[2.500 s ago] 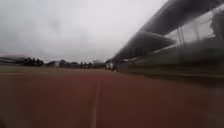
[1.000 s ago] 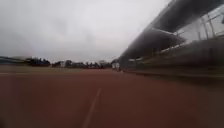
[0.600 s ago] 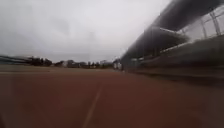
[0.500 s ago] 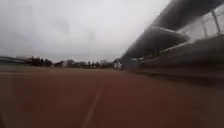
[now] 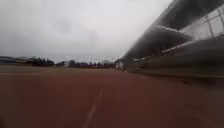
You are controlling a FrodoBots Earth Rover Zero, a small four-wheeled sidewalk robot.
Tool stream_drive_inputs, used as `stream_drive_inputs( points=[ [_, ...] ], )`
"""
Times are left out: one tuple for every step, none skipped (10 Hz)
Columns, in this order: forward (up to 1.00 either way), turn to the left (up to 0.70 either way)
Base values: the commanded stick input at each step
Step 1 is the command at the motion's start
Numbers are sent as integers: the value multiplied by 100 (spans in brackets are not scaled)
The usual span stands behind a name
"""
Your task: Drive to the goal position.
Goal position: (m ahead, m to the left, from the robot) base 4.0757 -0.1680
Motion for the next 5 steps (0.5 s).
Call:
stream_drive_inputs(
  points=[
    [100, -34],
    [100, -34],
    [100, -34],
    [100, -34],
    [100, -16]
  ],
)
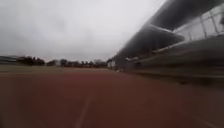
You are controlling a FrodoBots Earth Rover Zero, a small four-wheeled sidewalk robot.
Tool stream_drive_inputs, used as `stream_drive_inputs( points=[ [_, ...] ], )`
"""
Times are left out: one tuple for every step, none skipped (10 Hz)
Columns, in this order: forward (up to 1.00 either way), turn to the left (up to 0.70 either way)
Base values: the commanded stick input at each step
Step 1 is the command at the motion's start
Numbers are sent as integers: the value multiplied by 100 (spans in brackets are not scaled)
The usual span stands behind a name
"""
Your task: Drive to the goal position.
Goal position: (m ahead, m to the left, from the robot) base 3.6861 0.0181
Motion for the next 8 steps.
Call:
stream_drive_inputs(
  points=[
    [100, 0],
    [100, 0],
    [100, 0],
    [100, 0],
    [100, 0],
    [100, 0],
    [100, 0],
    [100, 0]
  ],
)
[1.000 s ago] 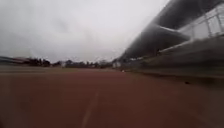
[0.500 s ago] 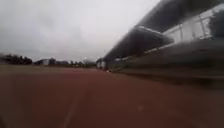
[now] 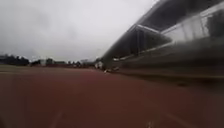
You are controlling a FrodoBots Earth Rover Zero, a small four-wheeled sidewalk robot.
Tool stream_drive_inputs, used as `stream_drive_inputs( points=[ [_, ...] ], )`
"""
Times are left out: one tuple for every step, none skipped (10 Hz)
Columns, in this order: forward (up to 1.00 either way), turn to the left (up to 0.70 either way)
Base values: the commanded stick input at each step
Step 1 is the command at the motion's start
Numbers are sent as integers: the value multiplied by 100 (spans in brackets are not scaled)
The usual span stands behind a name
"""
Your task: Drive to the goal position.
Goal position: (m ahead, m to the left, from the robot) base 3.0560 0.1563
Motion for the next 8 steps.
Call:
stream_drive_inputs(
  points=[
    [100, 0],
    [100, 0],
    [100, 0],
    [100, 0],
    [100, 0],
    [100, 0],
    [100, 0],
    [100, 0]
  ],
)
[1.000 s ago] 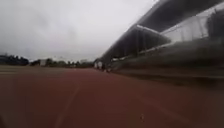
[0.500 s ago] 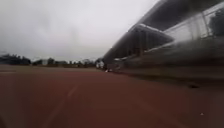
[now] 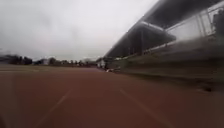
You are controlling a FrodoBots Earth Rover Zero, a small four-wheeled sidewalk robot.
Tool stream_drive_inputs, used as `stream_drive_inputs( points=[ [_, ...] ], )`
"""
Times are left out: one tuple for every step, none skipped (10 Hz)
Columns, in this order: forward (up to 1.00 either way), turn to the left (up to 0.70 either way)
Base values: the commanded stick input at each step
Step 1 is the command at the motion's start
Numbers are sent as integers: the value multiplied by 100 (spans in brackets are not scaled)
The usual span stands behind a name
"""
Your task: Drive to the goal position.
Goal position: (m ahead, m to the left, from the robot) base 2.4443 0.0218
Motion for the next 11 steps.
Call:
stream_drive_inputs(
  points=[
    [100, 0],
    [100, 0],
    [100, 0],
    [100, 0],
    [100, 0],
    [100, 0],
    [100, 0],
    [100, 0],
    [100, 0],
    [100, 0],
    [100, 0]
  ],
)
